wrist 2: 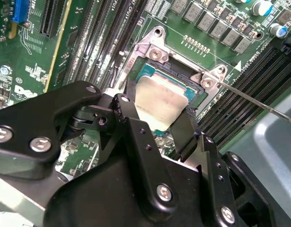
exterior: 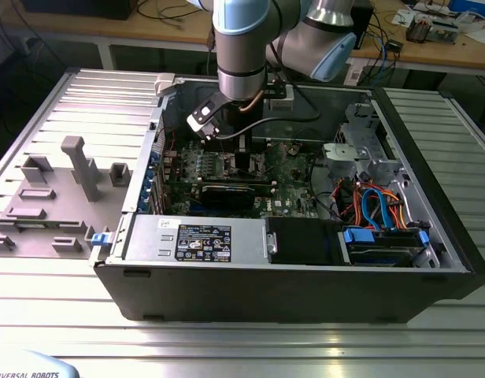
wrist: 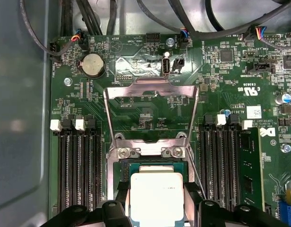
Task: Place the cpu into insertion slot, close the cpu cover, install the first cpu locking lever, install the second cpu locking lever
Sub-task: 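Place the cpu into insertion slot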
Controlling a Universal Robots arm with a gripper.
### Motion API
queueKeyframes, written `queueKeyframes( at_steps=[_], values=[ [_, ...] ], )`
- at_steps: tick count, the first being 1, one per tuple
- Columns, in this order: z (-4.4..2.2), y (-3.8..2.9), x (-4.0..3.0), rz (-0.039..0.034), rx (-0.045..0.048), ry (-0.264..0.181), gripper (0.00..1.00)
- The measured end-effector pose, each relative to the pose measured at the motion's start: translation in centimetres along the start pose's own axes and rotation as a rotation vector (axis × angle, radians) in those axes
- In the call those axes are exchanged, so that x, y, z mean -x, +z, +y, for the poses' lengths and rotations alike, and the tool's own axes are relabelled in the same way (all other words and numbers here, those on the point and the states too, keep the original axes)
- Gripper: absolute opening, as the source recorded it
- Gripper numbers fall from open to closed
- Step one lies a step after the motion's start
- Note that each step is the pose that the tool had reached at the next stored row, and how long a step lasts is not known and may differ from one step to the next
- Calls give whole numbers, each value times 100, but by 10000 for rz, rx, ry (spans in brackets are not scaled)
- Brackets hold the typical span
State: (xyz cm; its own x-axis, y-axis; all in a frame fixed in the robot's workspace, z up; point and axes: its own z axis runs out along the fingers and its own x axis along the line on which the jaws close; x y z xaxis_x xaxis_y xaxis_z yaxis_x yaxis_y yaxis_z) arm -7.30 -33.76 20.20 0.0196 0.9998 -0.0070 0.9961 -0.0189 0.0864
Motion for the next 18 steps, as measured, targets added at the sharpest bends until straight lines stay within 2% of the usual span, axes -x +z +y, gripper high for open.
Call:
queueKeyframes(
  at_steps=[4,6,7,8,10,18],
  values=[
    [-4,5,-13,-19,0,-4,54],
    [-6,10,-18,-65,0,-9,54],
    [-7,16,-22,-133,1,-26,54],
    [-7,22,-29,-239,5,-69,54],
    [-8,23,-35,-305,5,-87,54],
    [-8,24,-69,-307,6,-92,54]
  ],
)
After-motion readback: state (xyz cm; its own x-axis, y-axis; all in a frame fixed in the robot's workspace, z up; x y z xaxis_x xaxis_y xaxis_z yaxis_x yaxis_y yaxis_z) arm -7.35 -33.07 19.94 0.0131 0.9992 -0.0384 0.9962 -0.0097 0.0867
